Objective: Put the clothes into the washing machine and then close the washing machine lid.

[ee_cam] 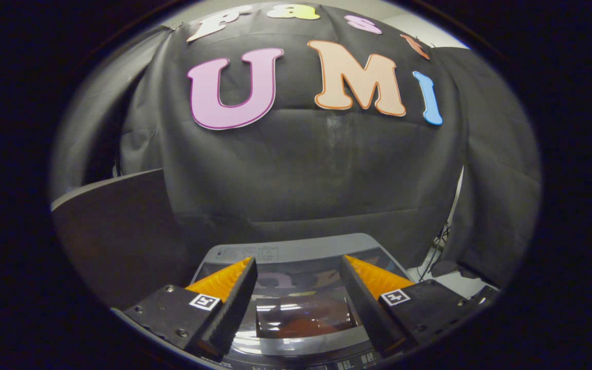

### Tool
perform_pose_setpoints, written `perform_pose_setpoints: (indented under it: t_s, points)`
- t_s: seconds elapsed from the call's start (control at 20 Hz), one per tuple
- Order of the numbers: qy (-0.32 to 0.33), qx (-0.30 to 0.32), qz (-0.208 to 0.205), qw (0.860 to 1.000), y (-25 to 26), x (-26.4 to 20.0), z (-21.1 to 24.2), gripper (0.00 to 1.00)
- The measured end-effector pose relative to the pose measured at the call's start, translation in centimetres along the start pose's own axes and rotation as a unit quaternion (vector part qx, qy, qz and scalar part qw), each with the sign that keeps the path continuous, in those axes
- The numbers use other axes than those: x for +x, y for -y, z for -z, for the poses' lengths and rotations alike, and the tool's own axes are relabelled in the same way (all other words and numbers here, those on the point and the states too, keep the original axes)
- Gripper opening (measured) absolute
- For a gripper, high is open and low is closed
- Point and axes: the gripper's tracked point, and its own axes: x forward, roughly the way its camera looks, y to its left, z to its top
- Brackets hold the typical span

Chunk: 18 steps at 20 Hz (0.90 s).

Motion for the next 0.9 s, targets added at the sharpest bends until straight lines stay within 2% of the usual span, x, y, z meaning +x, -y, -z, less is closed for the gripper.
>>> perform_pose_setpoints:
  t_s: [0.2, 0.35, 0.5, 0.7, 0.9]
  points:
    - [-0.010, 0.003, -0.008, 1.000, -0.5, -0.1, 1.5, 0.98]
    - [-0.025, -0.008, 0.008, 1.000, 0.1, -0.4, 2.9, 0.98]
    - [-0.040, -0.008, 0.005, 0.999, -0.1, -1.0, 3.8, 0.98]
    - [-0.035, 0.015, -0.002, 0.999, -0.8, -3.0, 3.5, 0.98]
    - [-0.027, -0.009, 0.009, 1.000, -0.4, -5.4, 2.9, 0.98]
